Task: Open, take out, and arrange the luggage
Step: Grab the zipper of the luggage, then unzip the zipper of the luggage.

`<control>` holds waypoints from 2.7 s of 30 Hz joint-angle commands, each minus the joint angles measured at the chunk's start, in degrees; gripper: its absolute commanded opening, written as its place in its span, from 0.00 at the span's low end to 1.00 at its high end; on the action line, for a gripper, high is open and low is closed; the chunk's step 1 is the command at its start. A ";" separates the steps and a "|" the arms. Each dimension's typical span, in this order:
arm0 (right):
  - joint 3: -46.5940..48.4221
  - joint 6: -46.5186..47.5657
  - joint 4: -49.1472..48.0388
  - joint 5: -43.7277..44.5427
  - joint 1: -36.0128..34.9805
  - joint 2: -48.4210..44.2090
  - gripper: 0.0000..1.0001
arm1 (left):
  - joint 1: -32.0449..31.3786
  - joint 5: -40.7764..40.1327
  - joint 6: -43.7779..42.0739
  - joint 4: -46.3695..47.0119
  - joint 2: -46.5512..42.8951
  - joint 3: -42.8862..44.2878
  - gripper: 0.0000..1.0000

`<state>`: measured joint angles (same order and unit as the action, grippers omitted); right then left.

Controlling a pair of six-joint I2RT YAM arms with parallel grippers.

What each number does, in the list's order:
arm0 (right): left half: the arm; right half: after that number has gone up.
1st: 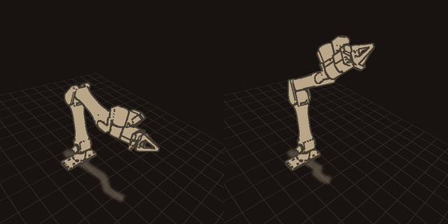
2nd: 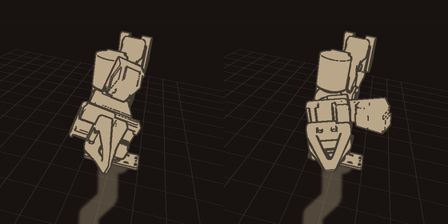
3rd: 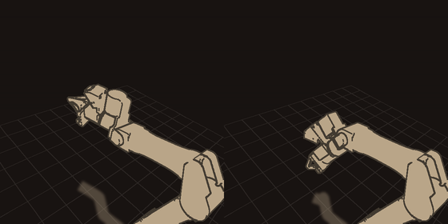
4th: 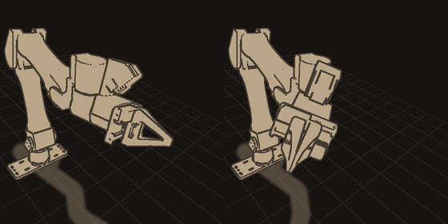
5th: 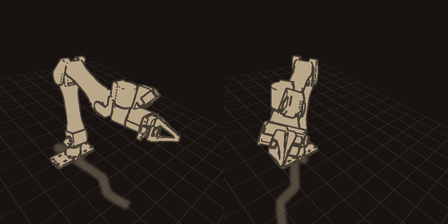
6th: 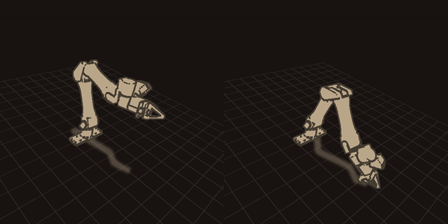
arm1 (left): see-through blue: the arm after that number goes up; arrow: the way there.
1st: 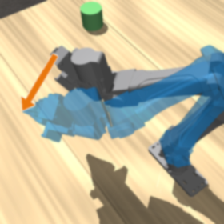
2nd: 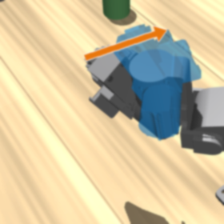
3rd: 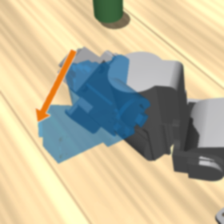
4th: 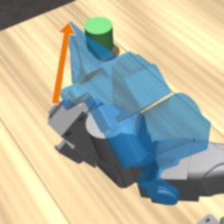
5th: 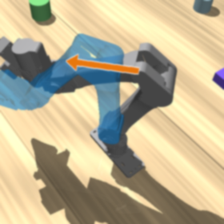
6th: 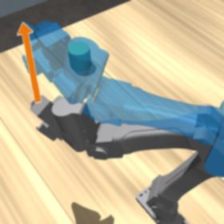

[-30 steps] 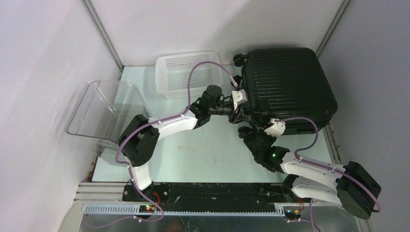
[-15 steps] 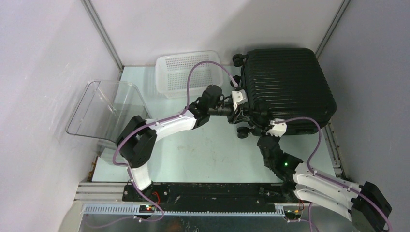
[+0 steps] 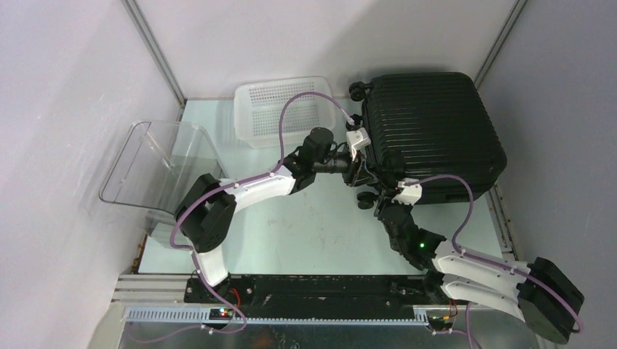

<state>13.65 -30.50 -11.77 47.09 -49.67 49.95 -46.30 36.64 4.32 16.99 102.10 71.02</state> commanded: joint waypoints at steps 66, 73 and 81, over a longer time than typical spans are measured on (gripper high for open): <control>4.11 -8.11 14.43 10.24 12.97 -7.66 0.00 | 0.74 -6.19 -1.04 -11.53 -8.40 5.32 0.00; 7.83 -8.66 21.68 11.17 16.15 -9.76 0.00 | 1.00 -5.32 -1.99 -12.48 -8.97 4.49 0.00; 7.99 -11.25 27.95 4.73 26.68 -15.24 0.00 | 1.30 -5.54 -3.15 -15.23 -9.51 4.66 0.00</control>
<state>17.96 -40.60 13.78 46.44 -28.91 38.04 -46.78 32.38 2.33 3.64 99.24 73.67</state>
